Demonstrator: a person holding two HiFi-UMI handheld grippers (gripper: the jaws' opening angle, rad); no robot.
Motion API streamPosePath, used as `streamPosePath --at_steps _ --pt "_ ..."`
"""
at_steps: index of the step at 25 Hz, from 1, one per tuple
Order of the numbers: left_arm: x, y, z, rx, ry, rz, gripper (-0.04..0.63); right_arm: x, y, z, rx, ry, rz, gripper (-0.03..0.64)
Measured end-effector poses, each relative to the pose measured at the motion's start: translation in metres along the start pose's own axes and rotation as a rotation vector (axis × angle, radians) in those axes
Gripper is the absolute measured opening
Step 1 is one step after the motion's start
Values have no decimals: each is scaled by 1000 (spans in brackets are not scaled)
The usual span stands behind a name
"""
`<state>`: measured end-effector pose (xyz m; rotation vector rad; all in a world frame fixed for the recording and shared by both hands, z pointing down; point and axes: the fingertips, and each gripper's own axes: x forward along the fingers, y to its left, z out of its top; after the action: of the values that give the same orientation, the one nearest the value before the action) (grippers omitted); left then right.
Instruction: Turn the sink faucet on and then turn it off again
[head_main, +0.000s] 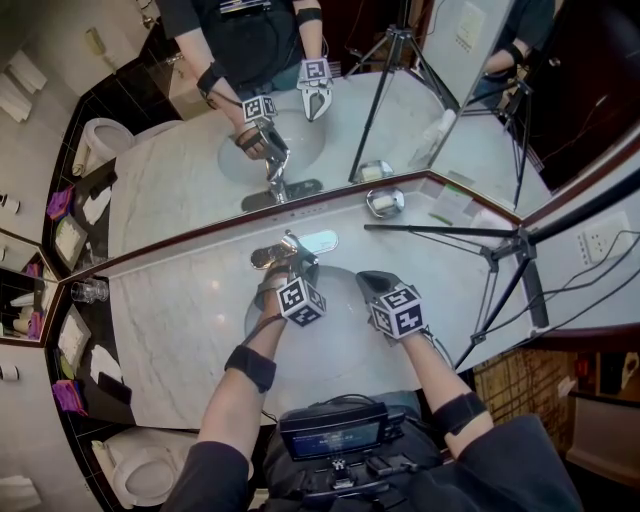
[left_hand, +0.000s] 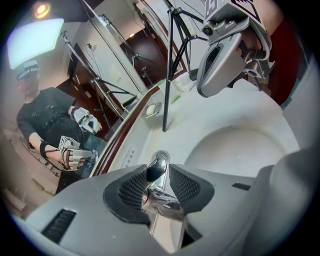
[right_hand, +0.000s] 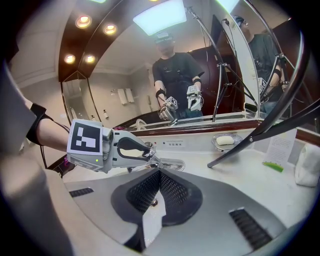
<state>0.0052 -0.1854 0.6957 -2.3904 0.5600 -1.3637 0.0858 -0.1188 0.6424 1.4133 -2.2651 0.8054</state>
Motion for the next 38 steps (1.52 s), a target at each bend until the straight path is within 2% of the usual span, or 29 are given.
streamPosePath --at_steps 5,10,13,16,18,19,29,36,38 --pt "-4 -1 0 -12 9 -29 127 -3 1 1 -6 -5 2 25" --pt "-25 -10 0 18 -2 -42 127 -5 5 4 -11 -17 11 25" --pt "-42 -7 -5 -30 -14 -17 122 -4 12 4 -16 -20 21 25" --pt "-64 0 -11 -82 -25 36 59 -4 20 6 -29 -24 34 25" --pt "-80 5 -13 -153 -49 70 7 -4 26 8 -38 -27 43 25" --pt "-88 7 -14 -197 -65 80 2 -5 28 9 -42 -29 46 25" --pt "-165 23 -19 -695 -266 77 2 -15 41 18 -74 -51 57 25" --pt "-199 24 -50 -921 -343 153 0 -20 46 19 -76 -61 58 25" --pt "-206 19 -58 -952 -344 159 0 -21 47 18 -74 -62 58 25"
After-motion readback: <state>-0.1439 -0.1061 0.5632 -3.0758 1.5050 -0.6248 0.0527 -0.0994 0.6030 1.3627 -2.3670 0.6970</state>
